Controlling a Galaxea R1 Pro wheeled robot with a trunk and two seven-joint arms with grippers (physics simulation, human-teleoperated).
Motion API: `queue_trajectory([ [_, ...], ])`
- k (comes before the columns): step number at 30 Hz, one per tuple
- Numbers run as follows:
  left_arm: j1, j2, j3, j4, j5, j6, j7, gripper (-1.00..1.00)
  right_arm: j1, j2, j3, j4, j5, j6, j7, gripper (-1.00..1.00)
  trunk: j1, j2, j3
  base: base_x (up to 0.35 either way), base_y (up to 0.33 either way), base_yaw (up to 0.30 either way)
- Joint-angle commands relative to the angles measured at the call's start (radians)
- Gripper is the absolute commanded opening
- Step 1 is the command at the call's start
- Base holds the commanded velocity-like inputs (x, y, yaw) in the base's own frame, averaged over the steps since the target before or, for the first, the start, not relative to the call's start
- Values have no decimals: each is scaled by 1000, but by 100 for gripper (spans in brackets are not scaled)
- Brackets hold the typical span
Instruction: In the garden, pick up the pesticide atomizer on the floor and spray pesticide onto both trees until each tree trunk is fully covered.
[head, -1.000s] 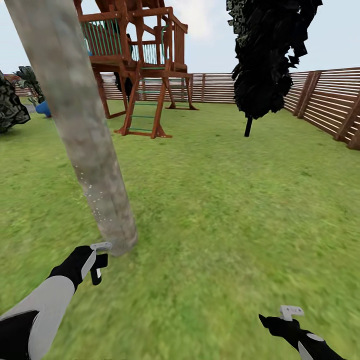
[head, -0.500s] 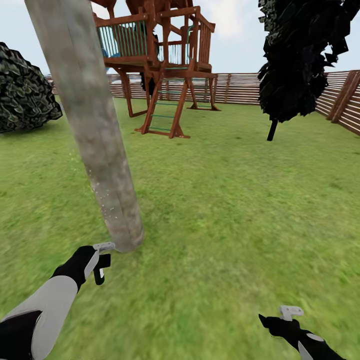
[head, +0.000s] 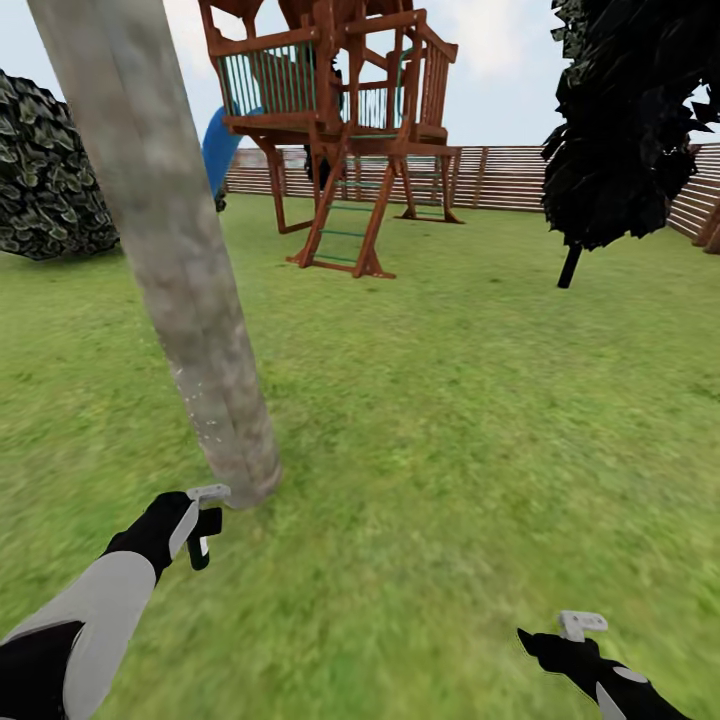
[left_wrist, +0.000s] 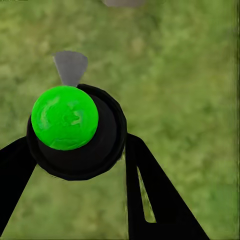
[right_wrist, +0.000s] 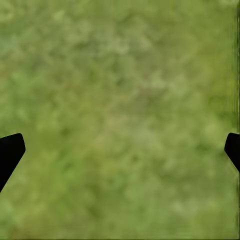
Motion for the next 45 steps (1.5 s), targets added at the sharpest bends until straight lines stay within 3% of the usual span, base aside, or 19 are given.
queue_trajectory([
  [1, 0, 0, 0, 0, 0, 0, 0, -100, 0, 0, 0, 0, 0, 0, 0, 100, 0, 0, 0, 141, -307, 0],
  [10, 0, 0, 0, 0, 0, 0, 0, -100, 0, 0, 0, 0, 0, 0, 0, 100, 0, 0, 0, 141, -307, 30],
  [31, 0, 1, 0, 2, 1, -1, -1, -100, 0, 0, 0, 0, 0, -1, 0, 100, 0, 0, 0, 141, -307, 267],
  [37, 23, -5, 0, 73, 5, -78, -2, -100, 0, -2, 0, -2, 0, -2, 0, 100, 0, 0, 0, 185, -280, 272],
  [45, 20, 7, -3, 43, 1, -71, -17, -100, 0, -3, 0, -2, 0, -2, 0, 100, 0, 0, 0, 53, -37, 268],
])
